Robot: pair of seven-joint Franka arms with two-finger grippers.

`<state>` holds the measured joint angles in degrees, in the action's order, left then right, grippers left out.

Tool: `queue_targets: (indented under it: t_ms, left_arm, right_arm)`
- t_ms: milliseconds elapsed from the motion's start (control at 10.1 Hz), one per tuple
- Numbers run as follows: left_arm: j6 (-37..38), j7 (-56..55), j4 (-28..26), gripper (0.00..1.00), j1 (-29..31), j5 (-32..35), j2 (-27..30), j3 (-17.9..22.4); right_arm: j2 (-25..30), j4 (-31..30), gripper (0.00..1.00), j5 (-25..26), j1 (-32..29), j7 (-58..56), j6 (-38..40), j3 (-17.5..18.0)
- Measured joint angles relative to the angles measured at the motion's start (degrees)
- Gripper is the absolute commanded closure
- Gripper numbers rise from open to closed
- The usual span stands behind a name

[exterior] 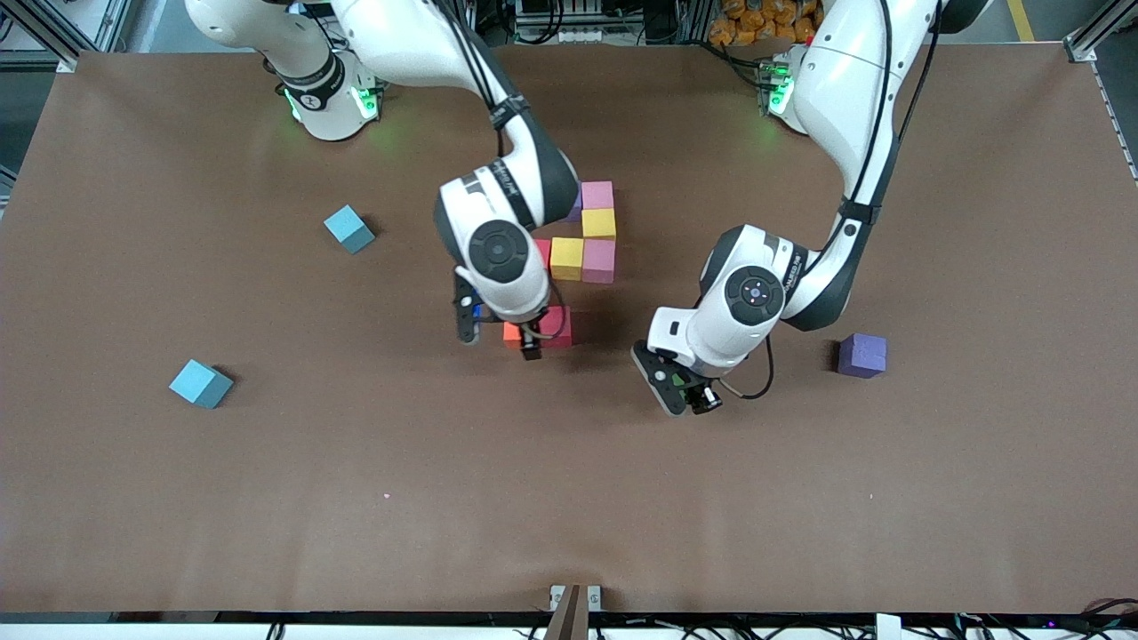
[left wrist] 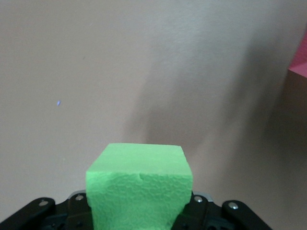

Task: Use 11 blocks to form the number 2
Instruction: 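Carry the green cube with the left gripper while the right gripper withdraws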

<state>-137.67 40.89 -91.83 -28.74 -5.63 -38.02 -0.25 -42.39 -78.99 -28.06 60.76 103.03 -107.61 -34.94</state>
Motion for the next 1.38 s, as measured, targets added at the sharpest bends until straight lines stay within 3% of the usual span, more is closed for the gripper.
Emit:
queue_targets:
  t_ms: [296,888,1382]
  left_arm:
    - [1.04,2.14,-0.06,1.00,-0.36,0.01,0.56,-0.70]
    - [1.14,-1.25,1.42,1.00,-5.88,3.05,-0.94,-1.07]
    - [1.82,-3.86,3.33,1.00,-9.09,5.98,-3.71,-0.98]
  right_arm:
    - [2.38,-0.18,0.00,-0.07,-4.18,-18.63,7.95,-9.06]
    - [7.10,-0.33,0.00,-0.03,-20.36,-58.49,17.16,-15.80]
    - [10.74,-0.39,0.00,0.60,-15.97,-88.58,19.70,-23.81]
